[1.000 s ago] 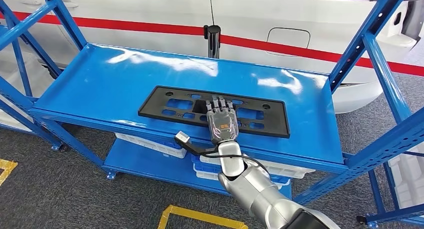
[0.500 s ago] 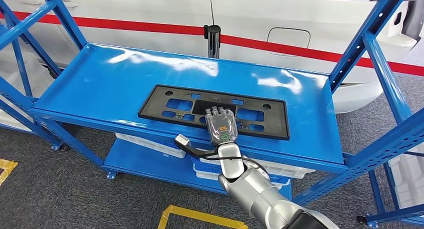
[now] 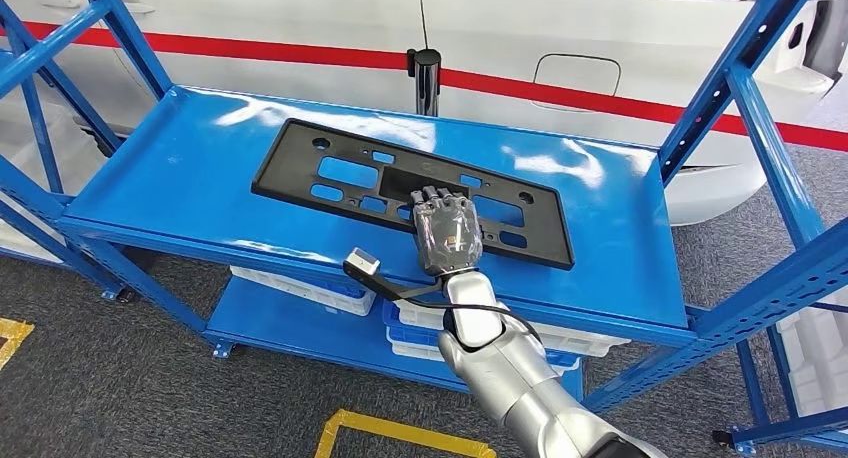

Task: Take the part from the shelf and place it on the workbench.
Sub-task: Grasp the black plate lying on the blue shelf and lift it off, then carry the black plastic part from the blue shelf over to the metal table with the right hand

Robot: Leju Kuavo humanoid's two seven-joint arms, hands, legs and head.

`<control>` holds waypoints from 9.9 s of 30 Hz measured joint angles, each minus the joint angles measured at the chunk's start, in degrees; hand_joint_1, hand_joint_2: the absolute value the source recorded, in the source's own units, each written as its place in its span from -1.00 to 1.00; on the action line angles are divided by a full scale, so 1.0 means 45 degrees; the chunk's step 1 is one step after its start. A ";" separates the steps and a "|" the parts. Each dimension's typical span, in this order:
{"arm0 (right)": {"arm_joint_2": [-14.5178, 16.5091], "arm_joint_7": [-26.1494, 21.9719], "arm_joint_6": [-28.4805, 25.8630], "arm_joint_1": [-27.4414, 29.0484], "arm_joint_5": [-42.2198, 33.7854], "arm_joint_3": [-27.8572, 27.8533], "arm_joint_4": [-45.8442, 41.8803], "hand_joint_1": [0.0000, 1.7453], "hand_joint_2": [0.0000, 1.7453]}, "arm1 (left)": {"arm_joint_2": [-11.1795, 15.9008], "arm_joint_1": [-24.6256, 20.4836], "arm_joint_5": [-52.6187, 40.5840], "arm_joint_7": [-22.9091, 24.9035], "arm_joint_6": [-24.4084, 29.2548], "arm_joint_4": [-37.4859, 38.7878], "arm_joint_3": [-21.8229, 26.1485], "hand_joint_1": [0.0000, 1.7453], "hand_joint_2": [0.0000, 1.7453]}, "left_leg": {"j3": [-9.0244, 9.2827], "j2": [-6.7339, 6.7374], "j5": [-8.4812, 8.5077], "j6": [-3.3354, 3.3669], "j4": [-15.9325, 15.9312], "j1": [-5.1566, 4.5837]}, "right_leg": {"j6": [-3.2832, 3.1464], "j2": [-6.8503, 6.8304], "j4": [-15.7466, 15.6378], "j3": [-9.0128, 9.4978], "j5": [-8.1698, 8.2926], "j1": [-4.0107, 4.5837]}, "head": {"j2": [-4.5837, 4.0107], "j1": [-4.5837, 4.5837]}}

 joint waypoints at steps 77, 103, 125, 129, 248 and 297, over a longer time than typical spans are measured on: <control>-0.3688 -0.8546 0.4675 0.3543 -1.8365 0.0442 -1.2129 1.00 1.00 | 0.0380 0.0106 0.0133 -0.1021 -0.0197 0.0003 0.0005 -1.00 1.00 | 0.0004 -0.0027 0.0155 0.0301 -0.0123 0.0001 | 0.0181 -0.0015 -0.0156 0.0021 0.0129 -0.0105 | 0.0002 -0.0012; -0.4051 -0.9103 0.4399 0.3619 -1.7800 0.0633 -1.1939 1.00 1.00 | 0.0325 0.0074 0.0129 -0.1220 -0.0426 0.0085 0.0005 -1.00 1.00 | -0.0088 0.0028 -0.0999 0.0297 0.1570 0.0204 | -0.0215 0.0007 0.0474 -0.0661 0.0208 0.0042 | 0.0000 -0.0051; -0.4234 -0.9668 0.4269 0.4269 -1.7235 0.0637 -1.1954 1.00 1.00 | 0.0300 0.0063 -0.0019 -0.1222 -0.0461 0.0086 0.0005 -1.00 1.00 | -0.1645 0.0158 0.0544 -0.0032 0.0807 0.0023 | -0.0278 -0.0122 -0.0162 0.1202 -0.0997 -0.0105 | 0.0000 -0.0035; -0.4233 -0.9739 0.4235 0.4358 -1.7158 0.0637 -1.1966 1.00 1.00 | 0.0282 0.0065 -0.0022 -0.1222 -0.0466 0.0091 0.0004 -1.00 1.00 | -0.2162 0.0100 -0.1442 -0.0214 0.3497 0.0119 | -0.0502 -0.0151 -0.0129 0.0697 -0.0477 -0.0022 | 0.0000 -0.0055; -0.3264 -1.0539 0.3271 0.7837 -1.5833 0.1833 -1.3157 1.00 1.00 | 0.0444 0.0135 -0.0688 -0.1233 -0.0422 0.0073 -0.0704 -1.00 1.00 | -0.1176 -0.0628 -0.0045 0.0011 0.1153 -0.0034 | -0.0189 -0.0051 0.0191 0.0654 -0.0754 -0.0200 | 0.0000 -0.0056; -0.3240 -1.0402 0.3916 0.8384 -1.5405 0.1249 -1.3554 1.00 1.00 | 0.0719 0.0063 -0.0974 -0.1767 -0.1120 -0.0019 -0.0736 -1.00 1.00 | -0.0427 -0.0303 0.0543 0.0589 -0.0102 -0.0120 | -0.0245 -0.0220 0.3285 -0.0755 -0.2205 0.0047 | 0.0000 -0.0043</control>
